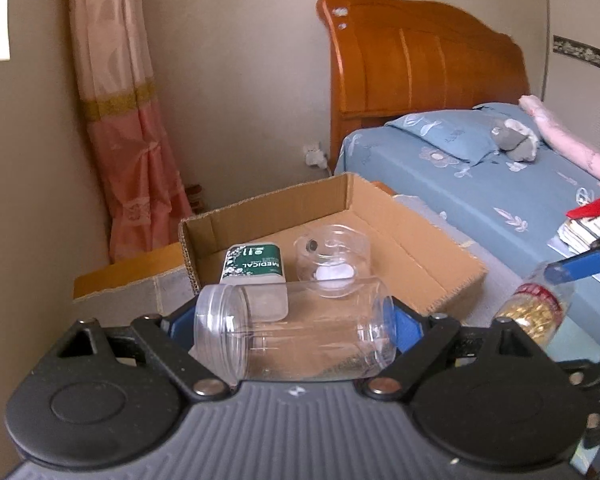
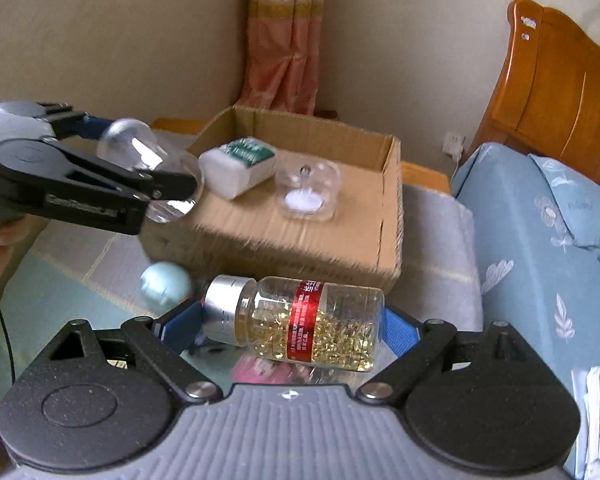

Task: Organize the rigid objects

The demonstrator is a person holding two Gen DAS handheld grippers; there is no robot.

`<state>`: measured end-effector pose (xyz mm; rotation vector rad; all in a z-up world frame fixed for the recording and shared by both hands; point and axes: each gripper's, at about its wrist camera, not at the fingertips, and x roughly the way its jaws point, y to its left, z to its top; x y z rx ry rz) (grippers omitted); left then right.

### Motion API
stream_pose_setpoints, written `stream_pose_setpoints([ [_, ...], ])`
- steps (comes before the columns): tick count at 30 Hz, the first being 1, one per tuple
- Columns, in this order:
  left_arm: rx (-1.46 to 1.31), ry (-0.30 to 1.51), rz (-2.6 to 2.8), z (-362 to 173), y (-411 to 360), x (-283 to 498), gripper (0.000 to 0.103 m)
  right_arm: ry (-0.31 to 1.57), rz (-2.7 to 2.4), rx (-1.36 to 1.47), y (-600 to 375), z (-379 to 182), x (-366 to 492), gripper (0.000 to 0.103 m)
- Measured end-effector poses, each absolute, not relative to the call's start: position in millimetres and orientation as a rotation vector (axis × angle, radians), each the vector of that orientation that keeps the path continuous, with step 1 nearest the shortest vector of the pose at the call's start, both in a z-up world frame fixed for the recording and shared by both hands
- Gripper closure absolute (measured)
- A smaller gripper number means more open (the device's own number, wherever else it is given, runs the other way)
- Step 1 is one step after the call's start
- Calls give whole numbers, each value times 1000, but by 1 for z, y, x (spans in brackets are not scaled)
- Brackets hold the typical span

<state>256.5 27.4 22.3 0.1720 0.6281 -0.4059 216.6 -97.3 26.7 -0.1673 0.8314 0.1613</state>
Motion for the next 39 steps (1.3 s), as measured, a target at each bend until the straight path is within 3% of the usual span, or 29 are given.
stream_pose_setpoints([
  [6,160,712,-377,5,22,276,5,802,168,-187,-105,34,242,7],
  [12,116,805,-390,-2,33,282,4,797,190,-185,-112,40,273,7],
  [25,113,807,-357,2,44,279,4,815,236,-185,-109,33,321,6],
  [27,104,805,-354,3,45,277,4,795,223,-194,-108,32,319,0],
  [39,91,762,-350,10,45,248,2,794,235,-151,-121,29,277,0],
])
